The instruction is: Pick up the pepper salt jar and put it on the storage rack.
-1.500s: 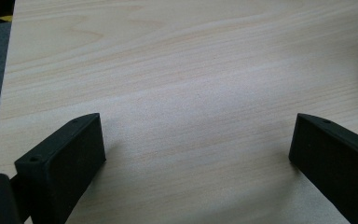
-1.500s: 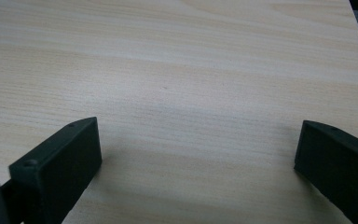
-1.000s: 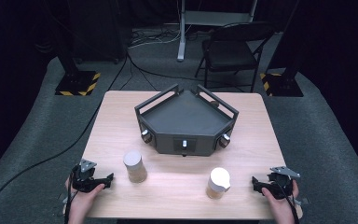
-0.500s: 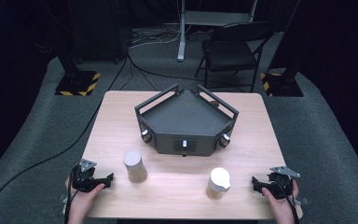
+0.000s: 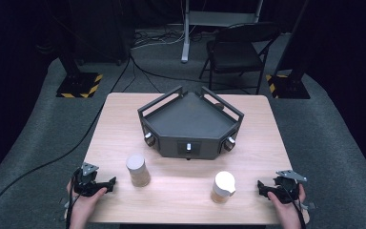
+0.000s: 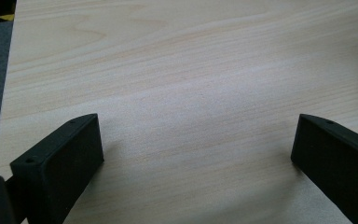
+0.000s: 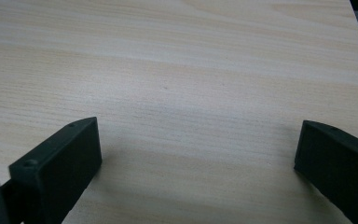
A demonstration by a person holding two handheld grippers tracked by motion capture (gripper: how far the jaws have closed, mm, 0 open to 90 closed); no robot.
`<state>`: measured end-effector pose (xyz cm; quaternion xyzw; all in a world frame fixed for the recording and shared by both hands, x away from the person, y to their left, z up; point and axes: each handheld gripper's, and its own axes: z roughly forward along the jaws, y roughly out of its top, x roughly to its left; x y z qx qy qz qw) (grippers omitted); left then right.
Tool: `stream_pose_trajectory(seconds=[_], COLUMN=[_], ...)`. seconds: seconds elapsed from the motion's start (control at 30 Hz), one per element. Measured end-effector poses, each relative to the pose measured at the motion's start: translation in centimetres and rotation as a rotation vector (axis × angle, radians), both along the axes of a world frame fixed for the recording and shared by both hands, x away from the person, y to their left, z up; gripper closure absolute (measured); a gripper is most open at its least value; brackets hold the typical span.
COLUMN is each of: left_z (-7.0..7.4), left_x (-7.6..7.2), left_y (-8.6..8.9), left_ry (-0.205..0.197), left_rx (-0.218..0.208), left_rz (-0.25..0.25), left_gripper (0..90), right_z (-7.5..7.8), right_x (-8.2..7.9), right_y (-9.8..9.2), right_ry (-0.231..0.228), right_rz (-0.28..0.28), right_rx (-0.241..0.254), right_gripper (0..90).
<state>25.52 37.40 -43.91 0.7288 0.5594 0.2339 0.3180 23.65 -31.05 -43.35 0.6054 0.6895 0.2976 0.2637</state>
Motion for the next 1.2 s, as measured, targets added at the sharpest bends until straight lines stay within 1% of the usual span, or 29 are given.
stream_pose_trajectory(seconds=[0.23,0.33,0.4,0.5,0.6,0.83,0.97,1.07,1.13,1.2], left_z=[0.0,0.0,0.0,0.1,0.3,1.4,2.1,2.5,2.6,2.7], left_x=[-0.1,-0.2,-0.2,-0.2,-0.6,-1.3,-1.9,-2.1,-2.2,-2.3], left_y=[0.0,0.1,0.5,1.1,1.5,2.0,2.2,2.2,2.4,2.8], left_ry=[-0.003,-0.005,-0.003,-0.003,-0.019,-0.052,-0.089,-0.106,-0.113,-0.123], left_rx=[-0.003,-0.008,-0.026,-0.064,-0.088,-0.113,-0.125,-0.132,-0.154,-0.202], left_rz=[0.008,0.002,-0.009,-0.023,-0.028,-0.055,-0.093,-0.115,-0.128,-0.146], left_gripper=[3.3,3.9,4.0,6.7,6.7,6.7,6.6,6.5,6.5,6.6], right_z=[0.0,0.0,0.0,0.0,0.0,0.0,0.0,0.0,0.0,0.0], right_x=[0.0,0.0,0.0,0.0,0.0,0.0,0.0,0.0,0.0,0.0], right_y=[0.0,0.0,0.0,0.0,0.0,0.0,0.0,0.0,0.0,0.0], right_ry=[0.0,0.0,0.0,0.0,0.0,0.0,0.0,0.0,0.0,0.0], right_rz=[0.0,0.0,0.0,0.0,0.0,0.0,0.0,0.0,0.0,0.0], right_rx=[0.0,0.0,0.0,0.0,0.0,0.0,0.0,0.0,0.0,0.0], right_gripper=[0.0,0.0,0.0,0.0,0.0,0.0,0.0,0.0,0.0,0.0])
